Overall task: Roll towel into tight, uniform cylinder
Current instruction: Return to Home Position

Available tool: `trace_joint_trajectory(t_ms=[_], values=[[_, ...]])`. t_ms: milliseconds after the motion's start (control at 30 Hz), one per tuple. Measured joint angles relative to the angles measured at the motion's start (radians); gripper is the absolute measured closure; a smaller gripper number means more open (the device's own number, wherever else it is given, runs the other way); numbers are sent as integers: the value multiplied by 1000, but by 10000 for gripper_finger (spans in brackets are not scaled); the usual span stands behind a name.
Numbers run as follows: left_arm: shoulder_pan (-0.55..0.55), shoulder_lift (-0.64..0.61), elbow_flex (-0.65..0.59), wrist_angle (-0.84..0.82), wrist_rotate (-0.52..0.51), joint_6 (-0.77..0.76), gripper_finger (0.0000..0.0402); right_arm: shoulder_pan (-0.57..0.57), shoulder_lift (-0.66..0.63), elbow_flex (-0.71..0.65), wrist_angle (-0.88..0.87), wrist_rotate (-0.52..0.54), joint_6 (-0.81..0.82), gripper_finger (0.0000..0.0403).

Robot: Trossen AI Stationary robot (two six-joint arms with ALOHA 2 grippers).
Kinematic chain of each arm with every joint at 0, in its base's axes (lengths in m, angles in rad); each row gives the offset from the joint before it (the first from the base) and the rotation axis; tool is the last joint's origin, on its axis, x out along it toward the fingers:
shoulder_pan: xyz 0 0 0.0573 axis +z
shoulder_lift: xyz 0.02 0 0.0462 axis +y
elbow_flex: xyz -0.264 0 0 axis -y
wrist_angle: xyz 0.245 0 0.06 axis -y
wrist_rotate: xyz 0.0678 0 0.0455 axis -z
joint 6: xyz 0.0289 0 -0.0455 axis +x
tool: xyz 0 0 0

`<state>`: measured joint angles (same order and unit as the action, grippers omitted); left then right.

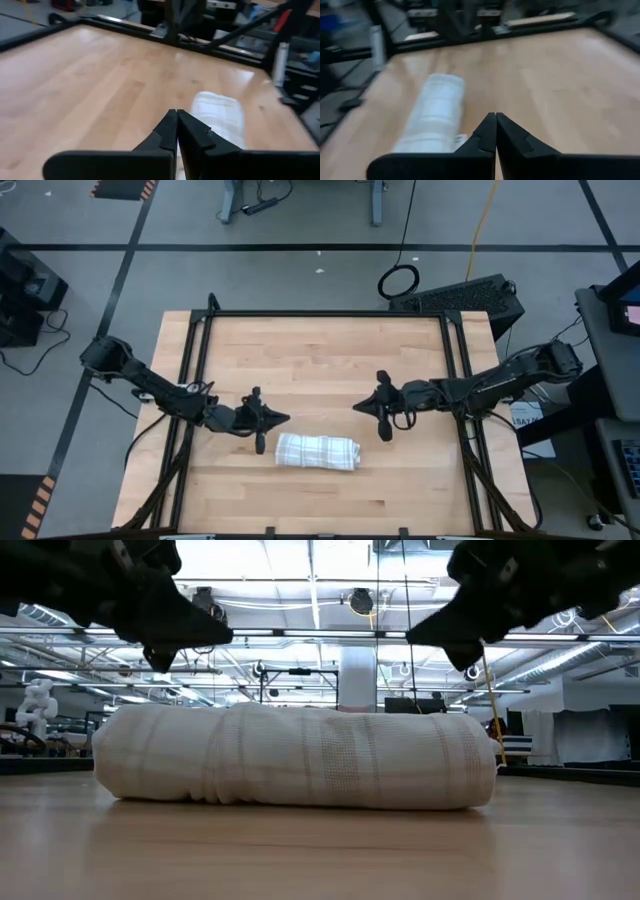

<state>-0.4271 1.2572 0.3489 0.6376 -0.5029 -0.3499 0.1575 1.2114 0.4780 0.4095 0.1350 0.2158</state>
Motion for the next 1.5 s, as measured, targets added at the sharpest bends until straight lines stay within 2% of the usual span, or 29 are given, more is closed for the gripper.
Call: trace_joint_trajectory(t_ms=[100,200,400,567,700,867,1033,1233,1400,1500], values=[[2,0,-13,-1,-26,40,388,32,0,-64,85,122,-2,403],[4,0,-17,1,-28,71,388,55,0,-112,161,167,-2,403],[8,0,-17,13,-22,87,388,121,0,-142,206,148,-42,403],[1,0,-17,15,3,182,388,172,-4,-142,196,146,-113,403],[21,-1,-16,77,7,288,388,197,-25,-142,153,133,-59,403],[60,-1,-16,72,93,322,388,235,-65,-163,104,125,-61,403],[97,-1,-16,56,107,322,397,237,-163,-273,173,131,-56,403],[122,-1,-16,54,116,331,399,237,-342,-409,224,122,-57,403],[201,-1,-16,68,265,335,400,236,-457,-464,218,122,-110,402],[257,-1,-16,66,328,334,400,236,-503,-464,150,122,-132,402]])
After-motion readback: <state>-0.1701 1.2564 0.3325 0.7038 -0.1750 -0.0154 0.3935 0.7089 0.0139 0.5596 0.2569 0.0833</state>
